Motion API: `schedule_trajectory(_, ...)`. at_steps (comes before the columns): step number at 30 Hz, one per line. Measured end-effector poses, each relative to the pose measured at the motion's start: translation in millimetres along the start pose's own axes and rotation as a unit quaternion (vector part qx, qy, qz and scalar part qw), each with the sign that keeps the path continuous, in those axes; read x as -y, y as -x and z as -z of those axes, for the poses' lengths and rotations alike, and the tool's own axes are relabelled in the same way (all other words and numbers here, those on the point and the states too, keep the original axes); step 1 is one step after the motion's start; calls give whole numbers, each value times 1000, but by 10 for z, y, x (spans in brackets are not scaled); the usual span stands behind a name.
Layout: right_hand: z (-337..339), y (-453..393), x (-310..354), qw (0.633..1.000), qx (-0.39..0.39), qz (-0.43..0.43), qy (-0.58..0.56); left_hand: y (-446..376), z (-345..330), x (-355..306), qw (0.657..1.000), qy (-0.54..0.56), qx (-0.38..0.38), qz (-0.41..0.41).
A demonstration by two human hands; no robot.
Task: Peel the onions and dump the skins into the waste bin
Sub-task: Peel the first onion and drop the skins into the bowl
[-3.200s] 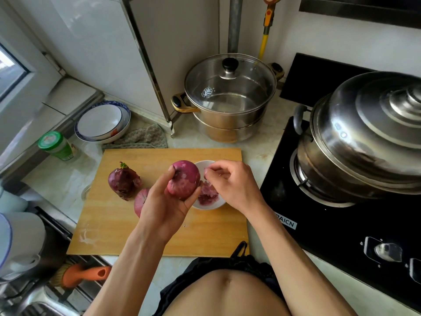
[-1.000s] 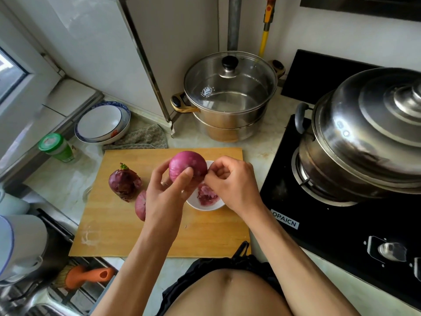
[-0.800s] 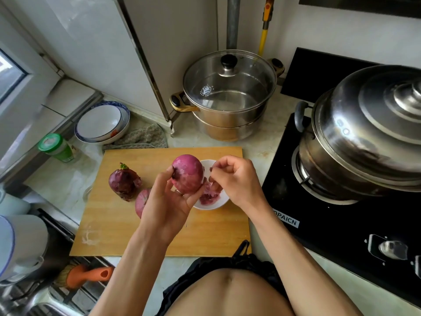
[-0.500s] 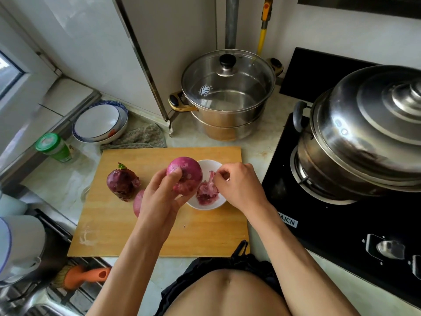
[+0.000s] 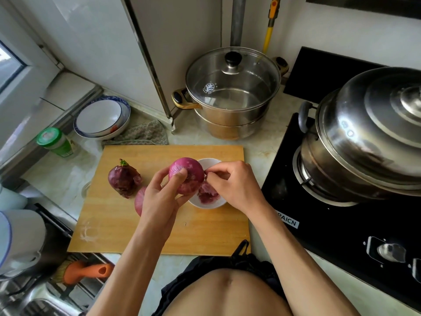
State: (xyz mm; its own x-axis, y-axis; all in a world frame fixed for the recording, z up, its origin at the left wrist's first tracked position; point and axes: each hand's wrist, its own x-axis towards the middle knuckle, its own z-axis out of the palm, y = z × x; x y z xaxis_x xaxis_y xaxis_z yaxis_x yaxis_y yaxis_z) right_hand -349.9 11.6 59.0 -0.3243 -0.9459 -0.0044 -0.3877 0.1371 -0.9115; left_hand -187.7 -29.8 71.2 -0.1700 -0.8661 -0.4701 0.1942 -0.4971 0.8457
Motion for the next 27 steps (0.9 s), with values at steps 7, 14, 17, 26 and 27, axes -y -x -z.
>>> schedule_trajectory(7,35,-17,-50,995,28,-44,-86,10,-9,6,1000,16,4,-16)
schedule_trajectory(14,30,-11,-69,996,16,-42,-71,9,-27,22,999,-6,-2,-35)
schedule_trajectory(17,6,-7,-71,997,6,-42,-67,1,-24,31,997,-45,-7,-59)
schedule_trajectory(26,-68,69,-133,998,1,-54,-44,45,31,83,1000,14,-4,-22)
schedule_trajectory(27,-66,104,-132,998,3,-55,-39,96,77,94,999,27,-9,-16)
